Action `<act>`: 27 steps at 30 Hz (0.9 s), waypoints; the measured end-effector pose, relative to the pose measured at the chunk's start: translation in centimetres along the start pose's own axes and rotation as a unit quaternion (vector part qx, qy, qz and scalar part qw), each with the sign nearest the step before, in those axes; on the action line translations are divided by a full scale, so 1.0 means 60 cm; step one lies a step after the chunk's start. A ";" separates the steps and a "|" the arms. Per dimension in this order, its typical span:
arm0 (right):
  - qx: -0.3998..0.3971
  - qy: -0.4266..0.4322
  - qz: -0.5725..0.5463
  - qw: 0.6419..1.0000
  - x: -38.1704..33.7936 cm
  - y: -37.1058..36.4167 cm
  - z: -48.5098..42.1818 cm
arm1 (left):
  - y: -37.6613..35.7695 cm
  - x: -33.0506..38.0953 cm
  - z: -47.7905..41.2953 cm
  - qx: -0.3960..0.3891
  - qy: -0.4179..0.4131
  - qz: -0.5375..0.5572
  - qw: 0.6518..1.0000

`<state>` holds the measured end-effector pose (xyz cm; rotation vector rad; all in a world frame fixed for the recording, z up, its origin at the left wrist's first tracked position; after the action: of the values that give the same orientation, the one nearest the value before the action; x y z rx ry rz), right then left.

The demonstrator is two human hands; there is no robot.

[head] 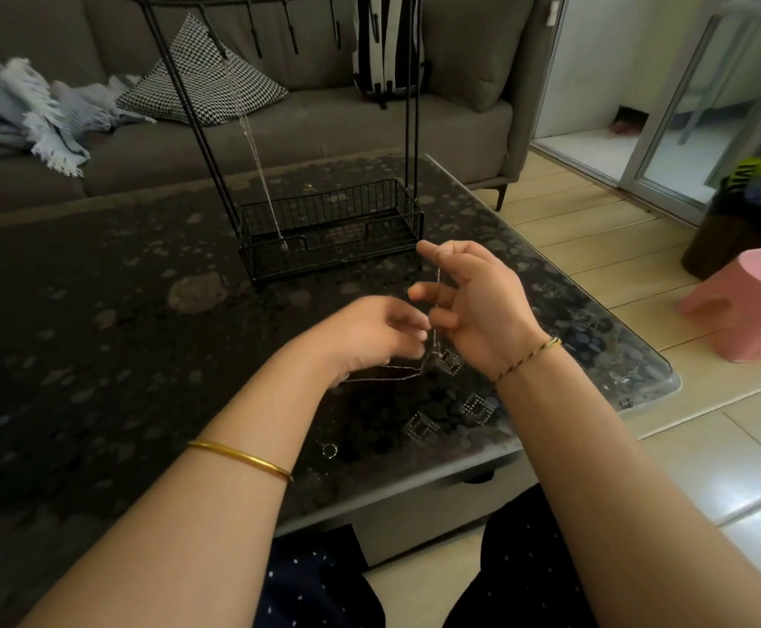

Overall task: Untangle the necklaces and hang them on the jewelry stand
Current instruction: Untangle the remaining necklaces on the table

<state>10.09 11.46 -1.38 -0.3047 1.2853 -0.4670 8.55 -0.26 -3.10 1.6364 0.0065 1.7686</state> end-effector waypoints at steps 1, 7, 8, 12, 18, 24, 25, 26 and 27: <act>-0.006 -0.004 -0.017 1.000 0.000 -0.001 0.000 | -0.006 0.000 -0.001 -0.018 -0.002 0.002 1.000; -0.011 -0.005 -0.057 0.998 -0.005 0.005 -0.004 | -0.007 -0.003 0.000 -0.033 0.008 0.027 0.999; -0.009 -0.004 -0.061 0.998 -0.006 0.007 -0.005 | -0.007 -0.003 0.001 -0.036 0.013 0.035 0.999; -0.010 -0.002 -0.080 0.997 -0.007 0.010 -0.008 | -0.008 0.001 0.004 -0.038 0.037 0.085 0.995; 0.009 -0.007 -0.121 0.993 -0.011 0.016 -0.009 | -0.008 0.002 0.002 -0.015 0.066 0.129 0.989; 0.088 -0.039 -0.050 0.994 -0.009 0.030 -0.009 | 0.010 -0.001 0.001 0.041 0.057 0.142 0.987; 0.102 -0.043 -0.016 0.994 -0.008 0.032 -0.010 | 0.013 -0.002 0.001 0.050 0.058 0.141 0.987; 0.115 -0.044 0.022 0.992 -0.006 0.035 -0.011 | 0.016 -0.004 0.001 0.060 0.060 0.140 0.987; 0.125 -0.044 0.062 0.989 -0.005 0.036 -0.011 | 0.017 -0.005 0.001 0.067 0.062 0.140 0.986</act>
<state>9.73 13.52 -2.33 -0.0336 1.1387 -0.4972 8.08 -1.20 -2.86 1.6837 -0.0511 2.1228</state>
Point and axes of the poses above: each hand's wrist, its own z-axis away from the middle knuckle, its own y-axis out of the back of the hand, x = y × z, the point moved 3 cm from there along -z, towards the middle knuckle, and after that the axes turned 6 degrees about -y, right-handed, at the moved point
